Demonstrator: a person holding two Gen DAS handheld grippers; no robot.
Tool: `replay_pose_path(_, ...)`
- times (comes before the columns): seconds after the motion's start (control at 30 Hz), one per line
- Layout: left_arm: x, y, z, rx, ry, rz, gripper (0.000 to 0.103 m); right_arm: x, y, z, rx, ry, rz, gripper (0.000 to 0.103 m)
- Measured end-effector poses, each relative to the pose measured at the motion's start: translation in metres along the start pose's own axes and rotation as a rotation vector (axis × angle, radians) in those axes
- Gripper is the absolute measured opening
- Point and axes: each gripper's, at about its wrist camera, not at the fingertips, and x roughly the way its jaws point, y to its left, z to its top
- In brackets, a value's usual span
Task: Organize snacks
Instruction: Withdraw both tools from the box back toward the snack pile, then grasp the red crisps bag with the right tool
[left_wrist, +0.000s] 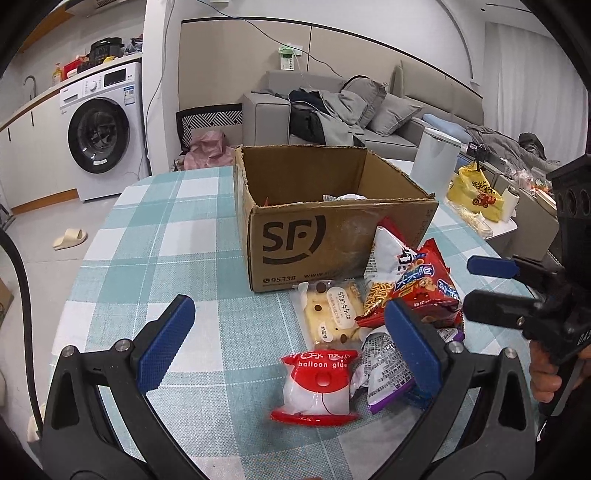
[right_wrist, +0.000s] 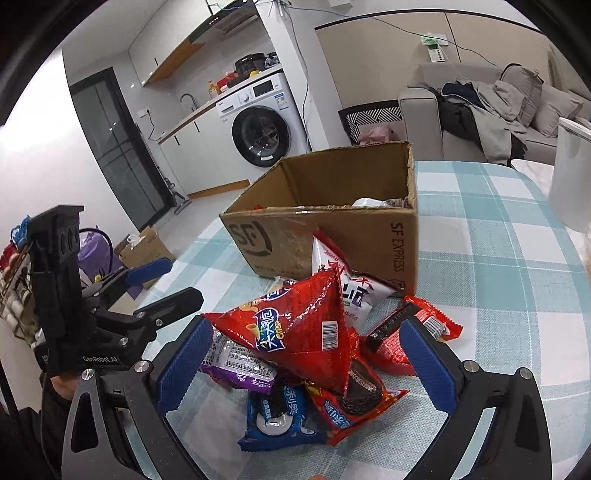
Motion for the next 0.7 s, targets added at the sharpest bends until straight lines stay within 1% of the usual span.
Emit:
replay_pose_path(0.23, 0.009, 0.009, -0.002, -0.041, 0.024, -0.003, 0.102, 0.020, 0.004, -0.008, -0.014, 0.063, 0.014, 0.103)
replay_pose_path(0.43, 0.014, 0.014, -0.004, -0.048, 0.031, 0.002, 0.102, 0.030, 0.002, -0.007, 0.004, 0.076, 0.006, 0.103)
replay_pose_path(0.57, 0.016, 0.015, -0.005, -0.053, 0.042, -0.005, 0.102, 0.032, -0.001, -0.004, 0.024, 0.062, 0.000, 0.103)
replay_pose_path(0.63, 0.017, 0.015, -0.006, -0.055, 0.048, 0.008, 0.102, 0.032, -0.005, -0.003, 0.043, 0.057, -0.003, 0.103)
replay_pose_path(0.7, 0.019, 0.014, -0.006, -0.053, 0.052, 0.002, 0.102, 0.033, -0.009, -0.002, 0.073, 0.057, 0.006, 0.102)
